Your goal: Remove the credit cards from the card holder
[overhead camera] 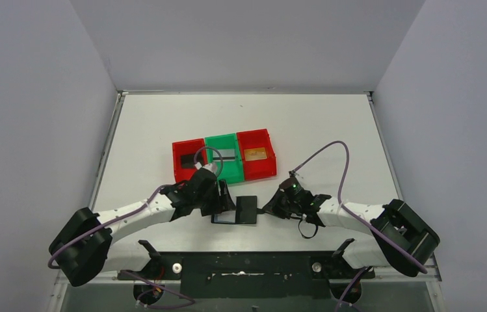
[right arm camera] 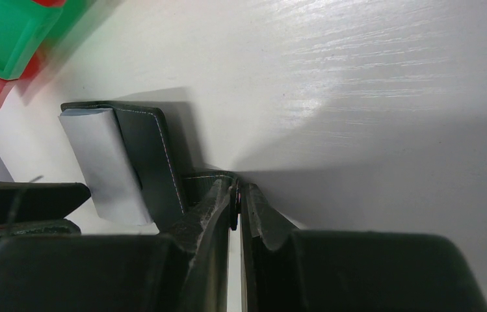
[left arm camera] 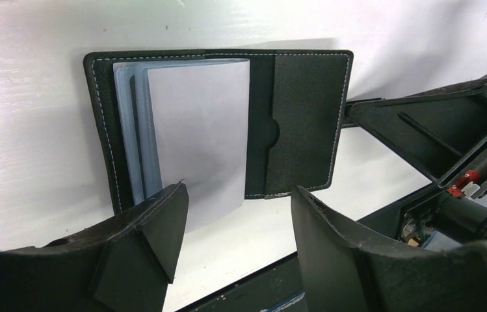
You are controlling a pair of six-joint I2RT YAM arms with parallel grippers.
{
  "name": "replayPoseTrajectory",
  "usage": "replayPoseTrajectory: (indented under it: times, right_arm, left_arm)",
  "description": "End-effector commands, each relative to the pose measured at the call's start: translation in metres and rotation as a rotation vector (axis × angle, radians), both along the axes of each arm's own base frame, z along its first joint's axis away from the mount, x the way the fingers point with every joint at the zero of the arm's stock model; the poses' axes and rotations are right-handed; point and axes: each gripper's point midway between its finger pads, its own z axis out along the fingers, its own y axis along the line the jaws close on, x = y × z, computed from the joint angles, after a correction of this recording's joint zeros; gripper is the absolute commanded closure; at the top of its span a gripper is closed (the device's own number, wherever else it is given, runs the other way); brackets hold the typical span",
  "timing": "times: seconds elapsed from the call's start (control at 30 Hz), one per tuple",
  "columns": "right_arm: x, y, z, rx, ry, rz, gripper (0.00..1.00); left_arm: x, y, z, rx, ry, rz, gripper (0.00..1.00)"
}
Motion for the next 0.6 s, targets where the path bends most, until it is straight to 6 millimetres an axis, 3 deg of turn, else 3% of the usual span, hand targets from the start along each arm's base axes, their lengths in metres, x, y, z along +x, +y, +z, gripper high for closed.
replayPoseTrajectory:
  times: [0.0, 0.33, 0.57]
  right_arm:
    - [0.004, -0.005, -0.004, -0.031, -0.001, -0.017, 0.95]
    - [0.004, -0.004, -0.005, -0.033, 0.002, -0.014, 0.95]
    - [0.004, -0.004, -0.005, -0.036, 0.004, -0.015, 0.95]
  left_arm:
    - [0.021, -0.006, 0.032, -0.025, -0.107, 0.04, 0.41]
    - [0.017, 0.007, 0.02, 0.044, -0.082, 0.065, 0.4]
    - [0.014, -0.001, 0.014, 0.029, -0.069, 0.032, 0.4]
